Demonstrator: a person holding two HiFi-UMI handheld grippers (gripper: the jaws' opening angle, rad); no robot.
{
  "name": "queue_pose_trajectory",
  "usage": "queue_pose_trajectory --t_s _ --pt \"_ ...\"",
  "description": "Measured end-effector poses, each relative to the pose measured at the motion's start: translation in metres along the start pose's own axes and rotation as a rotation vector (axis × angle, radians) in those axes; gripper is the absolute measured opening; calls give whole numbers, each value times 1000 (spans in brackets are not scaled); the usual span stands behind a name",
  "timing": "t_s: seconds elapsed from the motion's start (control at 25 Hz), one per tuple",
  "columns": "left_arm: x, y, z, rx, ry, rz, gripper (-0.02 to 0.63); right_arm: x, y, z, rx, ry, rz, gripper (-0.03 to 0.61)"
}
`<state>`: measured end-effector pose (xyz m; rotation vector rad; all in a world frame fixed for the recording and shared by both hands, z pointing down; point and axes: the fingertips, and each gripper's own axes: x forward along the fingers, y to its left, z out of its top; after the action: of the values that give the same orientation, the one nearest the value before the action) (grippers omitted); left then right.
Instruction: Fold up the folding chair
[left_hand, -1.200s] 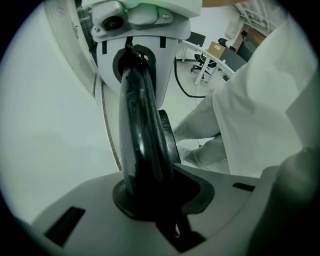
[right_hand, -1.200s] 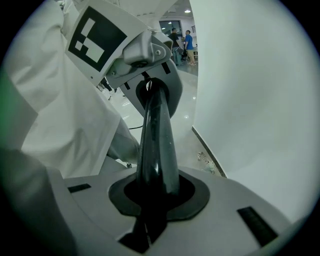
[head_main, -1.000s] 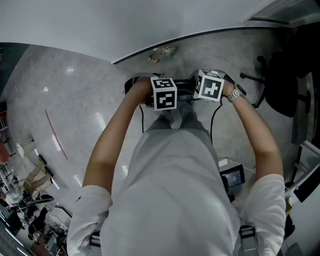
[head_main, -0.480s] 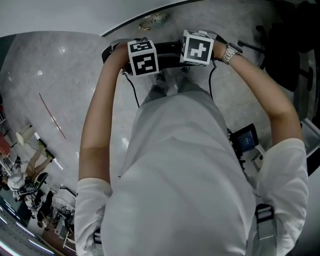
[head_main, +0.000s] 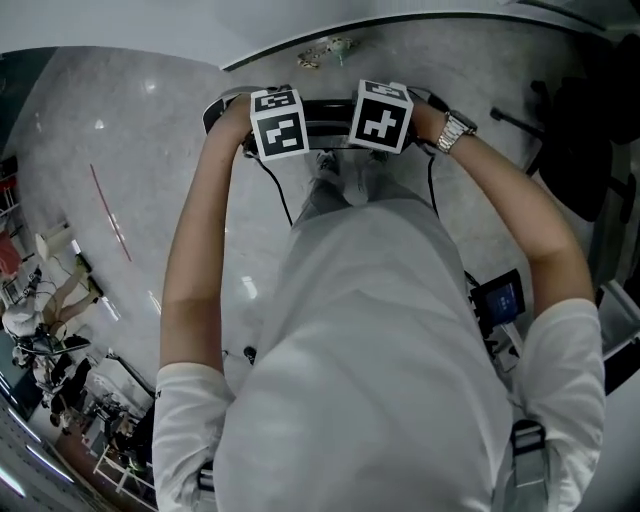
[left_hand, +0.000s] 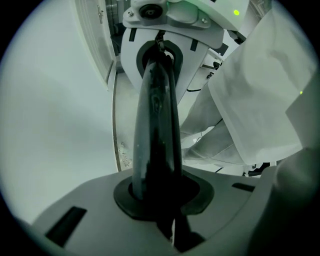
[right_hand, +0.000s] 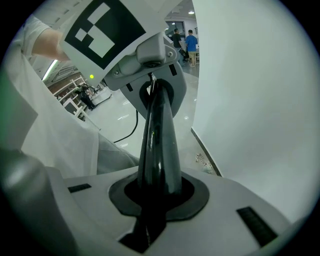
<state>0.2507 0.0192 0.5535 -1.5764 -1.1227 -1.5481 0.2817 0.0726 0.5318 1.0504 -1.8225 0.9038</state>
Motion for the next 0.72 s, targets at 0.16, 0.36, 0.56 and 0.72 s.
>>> queue_pose_trajectory --t_s 0.16,0.36,0.56,0.72 --pt "5 -3 11 -1 5 7 64 0 4 -13 -24 -6 -19 56" --pt "-11 -13 -30 -25 -5 4 64 6 16 30 -32 7 -24 55" --pt "-10 -20 -23 -36 0 6 64 4 23 23 -43 5 -34 55" --pt "-1 -16 20 -32 9 1 64 -8 18 -19 -43 -5 -34 55"
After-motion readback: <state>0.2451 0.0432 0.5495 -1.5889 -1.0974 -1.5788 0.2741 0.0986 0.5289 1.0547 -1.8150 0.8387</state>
